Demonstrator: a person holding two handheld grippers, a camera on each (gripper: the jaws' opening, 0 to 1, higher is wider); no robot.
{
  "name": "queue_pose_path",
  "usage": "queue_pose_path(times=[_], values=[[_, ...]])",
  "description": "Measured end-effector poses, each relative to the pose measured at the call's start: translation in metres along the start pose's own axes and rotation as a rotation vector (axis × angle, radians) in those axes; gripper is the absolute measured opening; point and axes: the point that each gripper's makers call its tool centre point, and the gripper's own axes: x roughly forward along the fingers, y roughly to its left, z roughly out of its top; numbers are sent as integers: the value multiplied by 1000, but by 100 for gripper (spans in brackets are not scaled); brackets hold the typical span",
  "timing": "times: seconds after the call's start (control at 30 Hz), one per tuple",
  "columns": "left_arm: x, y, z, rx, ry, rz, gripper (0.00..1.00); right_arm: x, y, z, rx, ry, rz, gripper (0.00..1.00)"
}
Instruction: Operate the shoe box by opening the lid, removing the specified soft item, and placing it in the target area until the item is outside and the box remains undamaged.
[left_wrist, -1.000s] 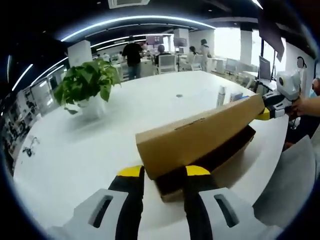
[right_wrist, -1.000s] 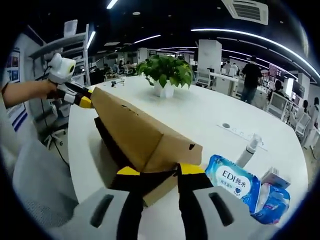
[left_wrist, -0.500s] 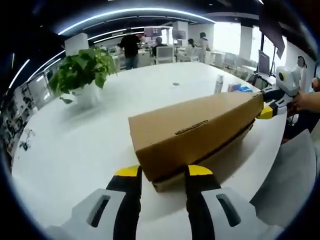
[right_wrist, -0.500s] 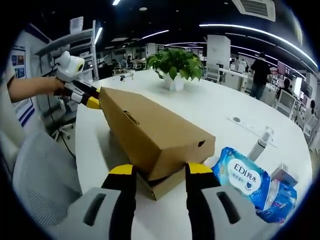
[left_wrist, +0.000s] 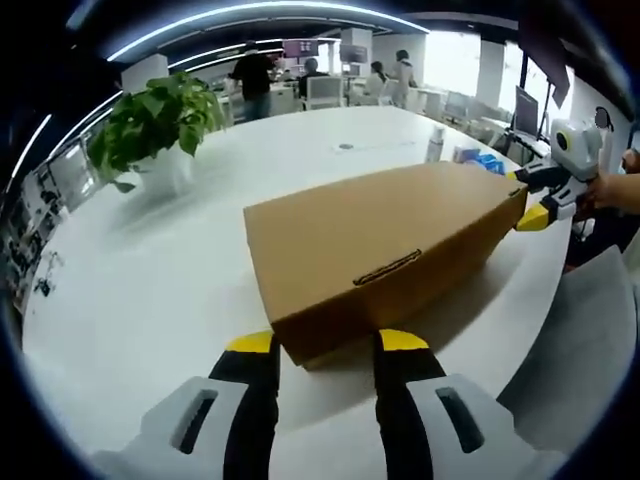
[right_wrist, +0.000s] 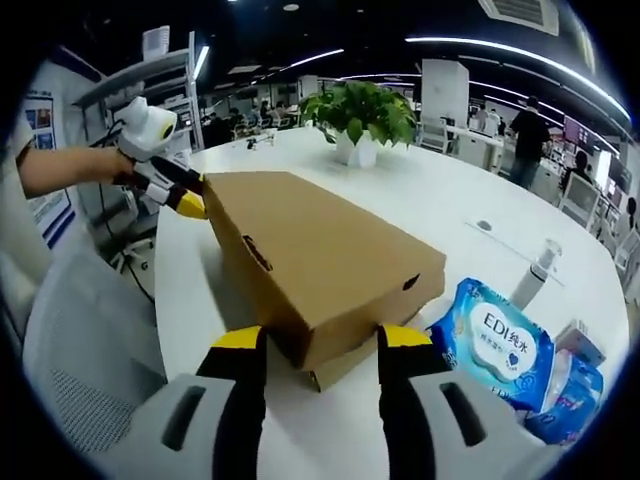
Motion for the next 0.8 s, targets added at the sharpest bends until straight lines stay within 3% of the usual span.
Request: queue_pose_path(times=[0.4, 0.6, 0.8], values=[[9, -4, -12, -7, 40, -11, 38, 7, 1, -11, -17, 28, 4, 43], [12, -5, -16, -24, 49, -21, 39, 8, 0, -11, 74, 11, 19, 44], [16, -6, -19, -26, 61, -21, 40, 12, 1, -15, 62, 23, 15, 43]])
